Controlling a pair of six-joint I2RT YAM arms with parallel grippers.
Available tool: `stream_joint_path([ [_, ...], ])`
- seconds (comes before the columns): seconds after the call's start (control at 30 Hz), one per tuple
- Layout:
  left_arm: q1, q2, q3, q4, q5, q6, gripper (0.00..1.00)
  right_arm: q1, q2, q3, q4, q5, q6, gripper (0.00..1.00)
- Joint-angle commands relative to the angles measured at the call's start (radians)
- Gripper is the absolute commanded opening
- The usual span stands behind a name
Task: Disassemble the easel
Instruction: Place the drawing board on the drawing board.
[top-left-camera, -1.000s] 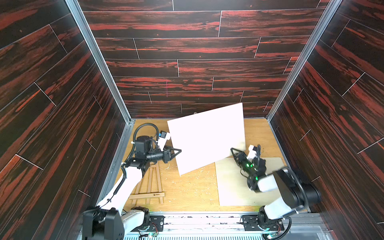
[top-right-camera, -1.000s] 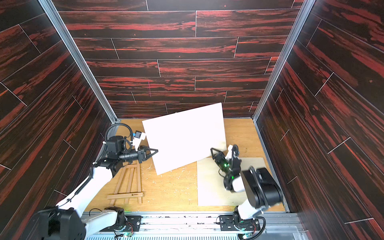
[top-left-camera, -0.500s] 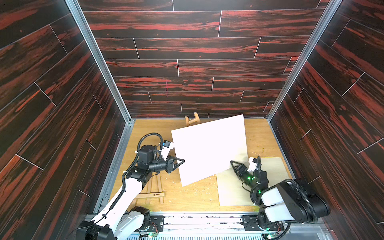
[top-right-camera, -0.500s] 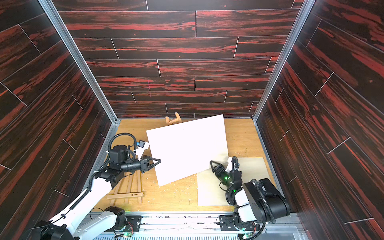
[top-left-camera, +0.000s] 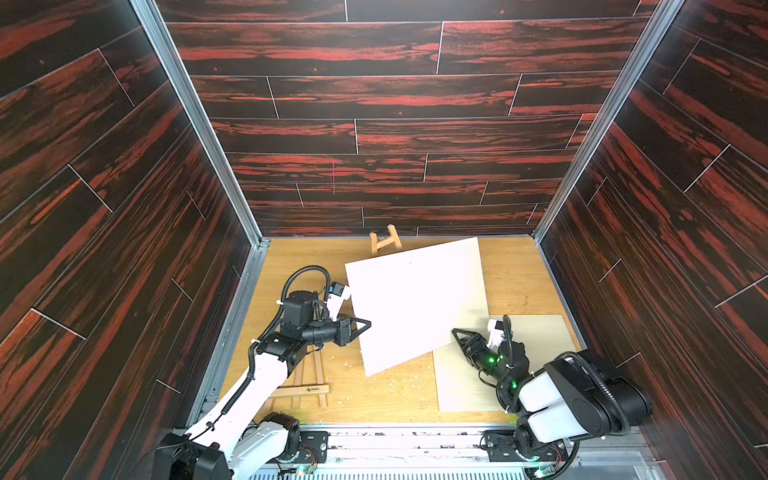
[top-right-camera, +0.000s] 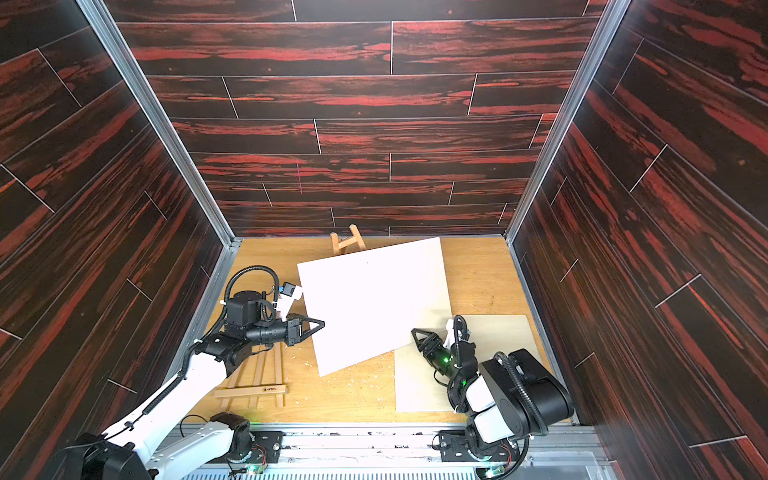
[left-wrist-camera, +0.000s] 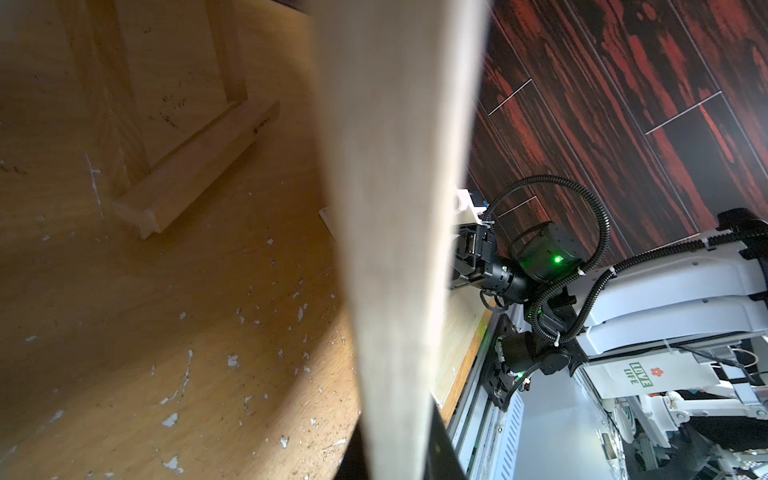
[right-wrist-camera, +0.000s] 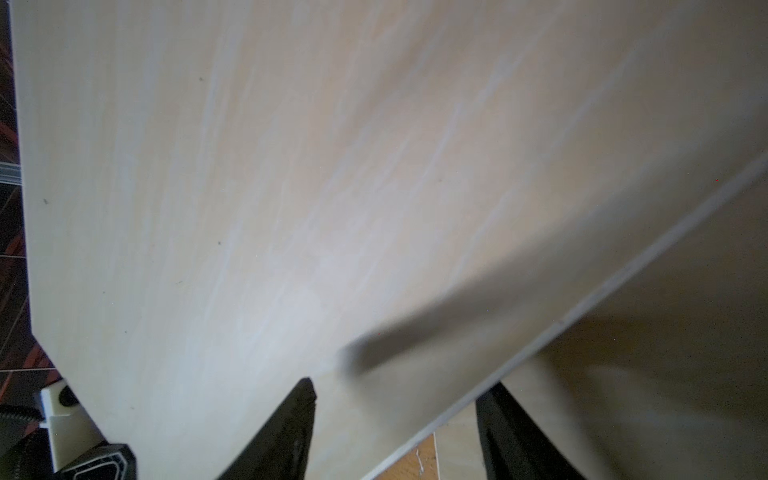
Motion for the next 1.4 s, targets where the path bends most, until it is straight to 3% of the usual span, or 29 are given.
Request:
stream_joint_path([
  [0.0, -0.026, 0.029, -0.012, -0.093, -0.04, 0.038, 0.0, 0.016, -0.005, -0.082, 0.327, -0.039, 0.044, 0.64],
  [0.27, -0.026, 0.072, 0.012, -0.082, -0.05, 0.007, 0.0, 0.066, -0.023, -0.077, 0.255, -0.082, 0.063, 0.68],
  [0.47, -0.026, 0.105, 0.048, -0.162, -0.072, 0.057, 0.0, 0.13, -0.132, -0.051, 0.068, -0.084, 0.048, 0.69],
  [0.67, -0.026, 0.129, 0.063, -0.221, -0.085, 0.094, 0.0, 0.206, -0.304, -0.02, -0.227, -0.076, 0.006, 0.7],
  [0.93, -0.026, 0.133, 0.059, -0.228, -0.082, 0.095, 0.0, 0.209, -0.553, 0.152, -0.807, -0.081, -0.136, 0.75],
  [1.17, -0.027, 0.144, 0.064, -0.258, -0.038, 0.092, 0.0, 0.137, -0.588, 0.288, -1.087, -0.086, -0.277, 0.77],
  [1.37, -0.027, 0.156, 0.073, -0.337, -0.017, 0.124, 0.0, -0.122, -0.6, 0.4, -1.308, -0.203, -0.457, 0.81],
])
